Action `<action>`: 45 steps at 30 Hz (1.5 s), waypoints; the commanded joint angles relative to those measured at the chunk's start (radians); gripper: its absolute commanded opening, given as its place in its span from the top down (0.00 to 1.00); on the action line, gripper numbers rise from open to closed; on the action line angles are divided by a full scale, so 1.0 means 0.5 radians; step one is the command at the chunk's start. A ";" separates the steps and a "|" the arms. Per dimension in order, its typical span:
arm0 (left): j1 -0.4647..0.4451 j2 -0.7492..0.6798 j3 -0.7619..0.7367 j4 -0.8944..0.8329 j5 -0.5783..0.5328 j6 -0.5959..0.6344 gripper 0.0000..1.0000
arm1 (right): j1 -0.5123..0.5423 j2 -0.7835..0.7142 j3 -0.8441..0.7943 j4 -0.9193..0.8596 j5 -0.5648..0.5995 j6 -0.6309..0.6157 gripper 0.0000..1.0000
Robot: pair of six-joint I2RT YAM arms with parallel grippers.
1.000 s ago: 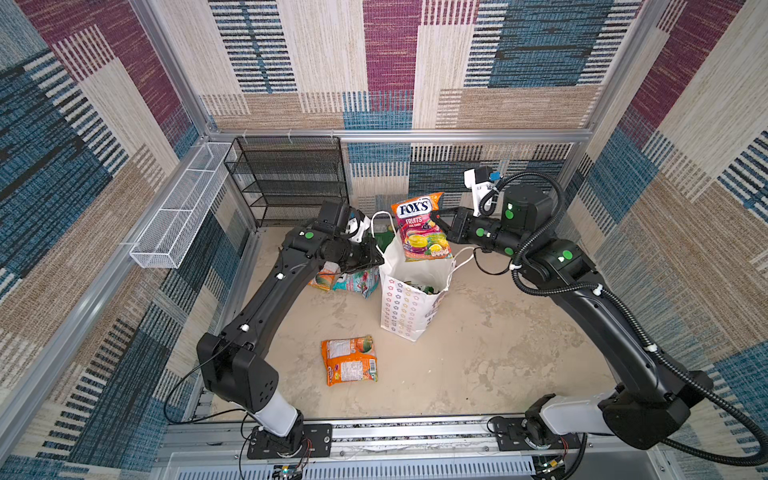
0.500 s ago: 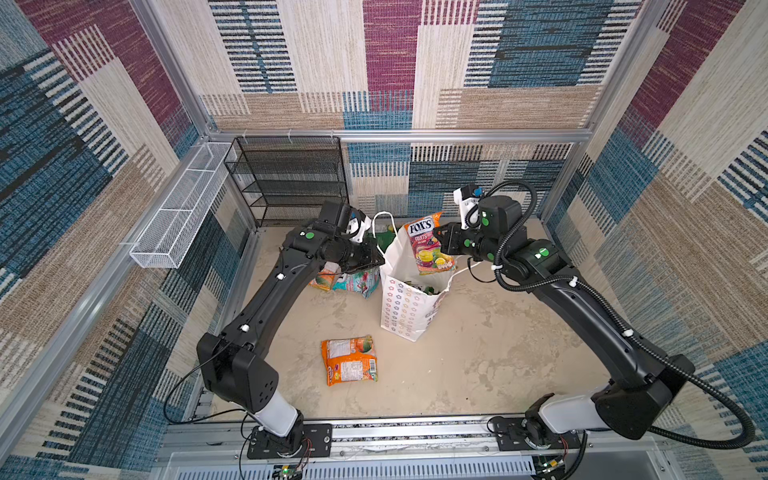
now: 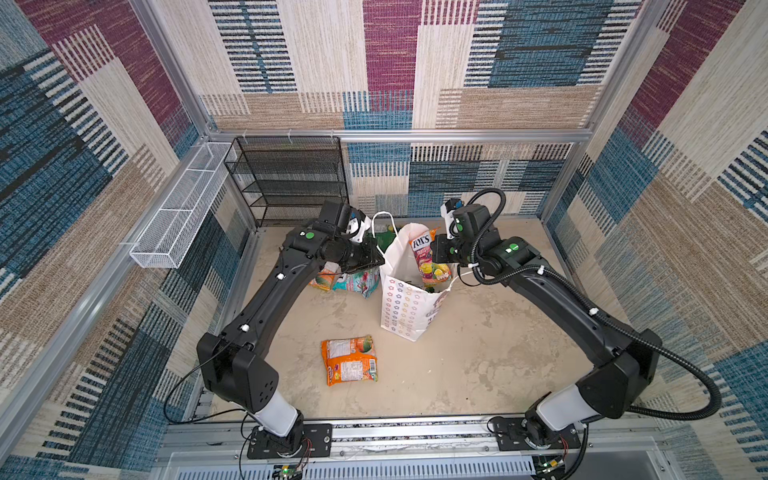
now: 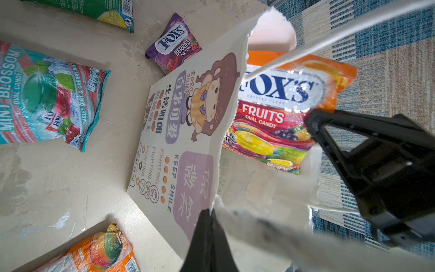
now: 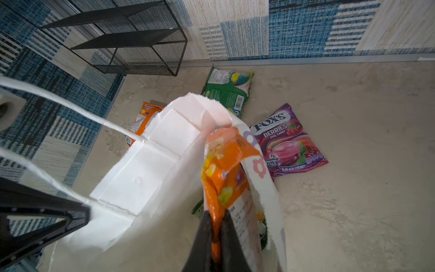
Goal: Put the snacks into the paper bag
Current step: 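Lower the Fruits packet into the bag opening with the right gripper, then open the right gripper to release the Fruits packet into the bag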
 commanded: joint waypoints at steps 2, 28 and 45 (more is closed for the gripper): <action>0.003 -0.003 -0.003 0.062 -0.012 0.026 1.00 | 0.000 0.083 0.124 -0.049 0.109 -0.160 1.00; 0.011 0.013 -0.004 0.061 0.007 0.016 1.00 | 0.000 0.065 0.365 -0.095 -0.066 -0.233 0.66; 0.139 -0.012 -0.063 0.062 -0.032 -0.104 1.00 | -0.519 -0.600 -0.059 0.400 -0.357 0.241 0.10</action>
